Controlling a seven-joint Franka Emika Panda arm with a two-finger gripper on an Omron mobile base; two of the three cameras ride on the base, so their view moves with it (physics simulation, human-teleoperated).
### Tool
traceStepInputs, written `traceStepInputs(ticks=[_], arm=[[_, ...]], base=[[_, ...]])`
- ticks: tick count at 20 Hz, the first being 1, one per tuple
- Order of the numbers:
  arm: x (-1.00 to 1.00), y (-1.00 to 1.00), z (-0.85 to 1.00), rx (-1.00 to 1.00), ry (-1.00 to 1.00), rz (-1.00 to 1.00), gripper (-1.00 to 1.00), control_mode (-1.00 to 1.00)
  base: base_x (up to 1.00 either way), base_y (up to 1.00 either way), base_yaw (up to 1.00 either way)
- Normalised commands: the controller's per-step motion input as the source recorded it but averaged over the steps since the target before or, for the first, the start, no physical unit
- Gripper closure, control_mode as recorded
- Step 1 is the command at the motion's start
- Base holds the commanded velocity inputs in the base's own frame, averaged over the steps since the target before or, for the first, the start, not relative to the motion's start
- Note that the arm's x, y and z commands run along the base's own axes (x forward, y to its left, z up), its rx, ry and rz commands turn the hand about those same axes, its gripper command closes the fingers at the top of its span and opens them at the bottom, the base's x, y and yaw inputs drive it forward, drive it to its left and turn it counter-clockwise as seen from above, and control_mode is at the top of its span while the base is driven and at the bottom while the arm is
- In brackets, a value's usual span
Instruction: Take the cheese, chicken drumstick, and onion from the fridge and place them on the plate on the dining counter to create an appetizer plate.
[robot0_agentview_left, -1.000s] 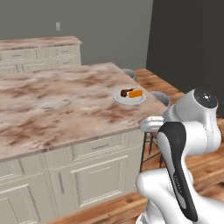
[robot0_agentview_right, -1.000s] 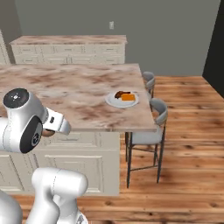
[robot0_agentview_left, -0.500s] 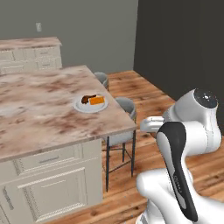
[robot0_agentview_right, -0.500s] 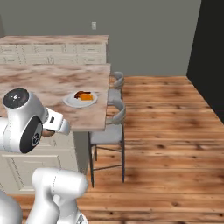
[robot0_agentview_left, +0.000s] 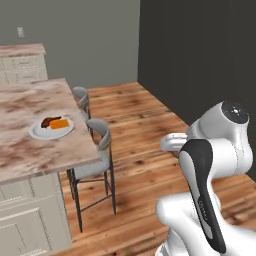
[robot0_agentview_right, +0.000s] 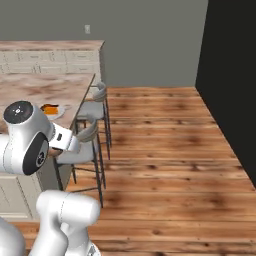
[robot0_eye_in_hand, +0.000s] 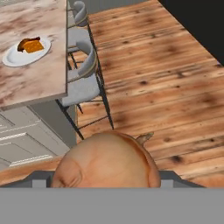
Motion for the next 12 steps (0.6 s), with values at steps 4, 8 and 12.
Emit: traceStepInputs(ticks=[4,8,12], arm=[[0.00,0.00,0.00,0.00,0.00,0.00,1.00,1.00],[0.00,0.00,0.00,0.00,0.00,0.00,1.00,1.00],[0.00,0.00,0.00,0.00,0.00,0.00,1.00,1.00]], base=[[0.24,-0.93,0.01],[0.39,-0.41,0.14],[0.55,-0.06,0.37]])
